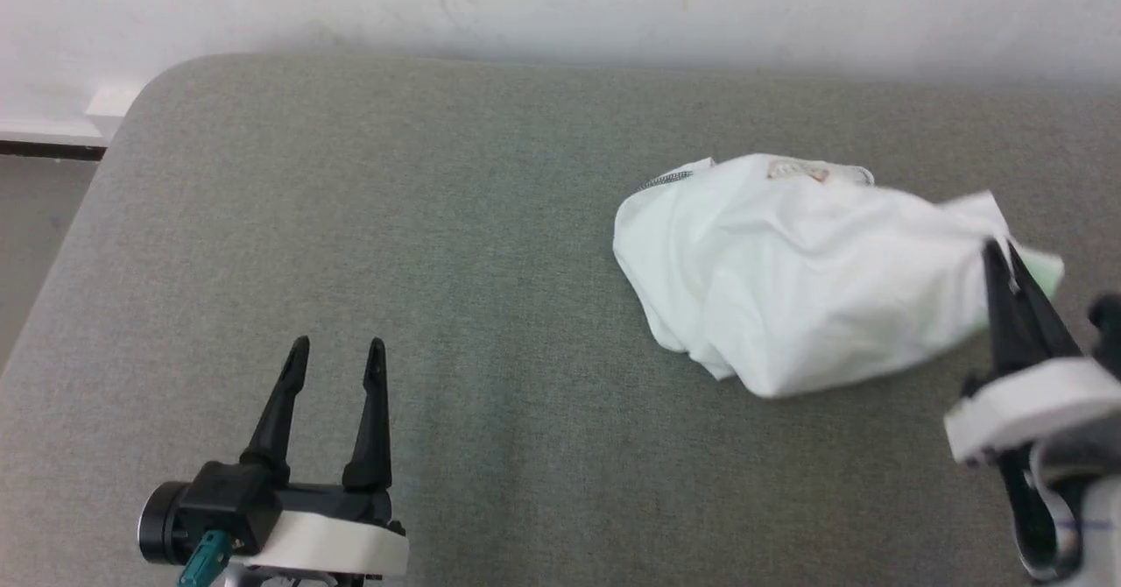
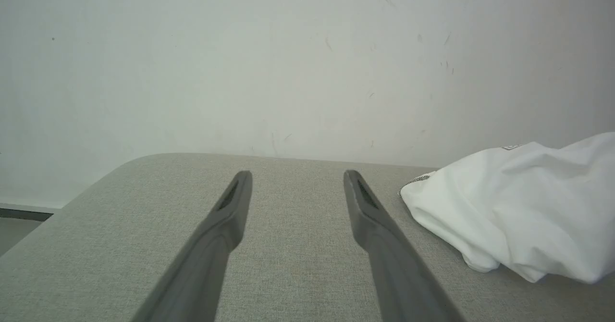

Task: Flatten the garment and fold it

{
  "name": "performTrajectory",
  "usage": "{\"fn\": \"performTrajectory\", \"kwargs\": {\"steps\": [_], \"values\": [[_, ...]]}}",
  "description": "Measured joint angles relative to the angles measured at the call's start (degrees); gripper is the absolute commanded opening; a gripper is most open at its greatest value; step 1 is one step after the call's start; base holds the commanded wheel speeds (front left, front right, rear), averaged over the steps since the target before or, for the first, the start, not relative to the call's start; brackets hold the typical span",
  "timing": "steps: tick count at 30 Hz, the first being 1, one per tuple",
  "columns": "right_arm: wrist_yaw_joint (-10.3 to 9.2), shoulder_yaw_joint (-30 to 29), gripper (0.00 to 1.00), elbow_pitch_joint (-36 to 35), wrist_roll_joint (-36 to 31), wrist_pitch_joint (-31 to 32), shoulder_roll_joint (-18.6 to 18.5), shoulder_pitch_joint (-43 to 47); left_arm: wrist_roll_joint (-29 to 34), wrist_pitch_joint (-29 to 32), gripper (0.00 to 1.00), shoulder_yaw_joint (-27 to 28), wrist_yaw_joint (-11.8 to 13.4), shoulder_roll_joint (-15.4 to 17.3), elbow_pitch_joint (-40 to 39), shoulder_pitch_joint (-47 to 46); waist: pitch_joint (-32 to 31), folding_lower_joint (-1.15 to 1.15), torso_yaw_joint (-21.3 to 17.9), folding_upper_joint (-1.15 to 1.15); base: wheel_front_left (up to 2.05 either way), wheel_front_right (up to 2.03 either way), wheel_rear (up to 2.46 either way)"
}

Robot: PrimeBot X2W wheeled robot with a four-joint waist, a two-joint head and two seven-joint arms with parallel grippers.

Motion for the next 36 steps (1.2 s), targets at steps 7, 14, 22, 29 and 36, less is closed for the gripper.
{"fn": "performTrajectory", "kwargs": {"steps": [7, 14, 22, 29, 36], "values": [[0.00, -5.35, 0.00, 0.59, 6.00, 2.12, -0.05, 13.00, 0.00, 0.00, 1.00, 0.44, -0.02, -0.01, -0.01, 0.02, 0.85, 0.00, -1.07, 0.00, 0.00, 0.00, 0.00], [-0.01, -4.64, 1.00, 5.35, 7.99, 2.21, 0.02, 16.18, 0.02, 0.00, 1.00, 0.88, -0.16, -0.01, 0.32, 0.03, 0.37, 0.00, -2.30, 0.00, 0.00, 0.00, 0.00], [-0.01, -2.15, 1.00, 0.31, 5.39, 1.40, -0.02, 9.65, 0.03, 0.00, 1.00, 0.59, -0.16, -0.01, 0.37, 0.02, -0.36, 0.00, -2.61, 0.00, 0.00, 0.00, 0.00], [-0.01, 2.32, 1.00, -1.10, 2.55, 8.25, -0.03, 2.11, -0.03, 0.00, 1.00, -0.31, -0.16, -0.02, 0.43, 0.01, -0.11, 0.00, -0.91, 0.00, 0.00, 0.00, 0.00], [-0.01, 2.49, 1.00, 7.87, -0.83, 17.15, -0.01, -2.70, -0.70, 0.00, 1.00, -1.27, -0.13, -0.02, 0.60, -0.41, 1.36, 0.00, 1.50, 0.00, 0.00, 0.00, 0.00]]}}
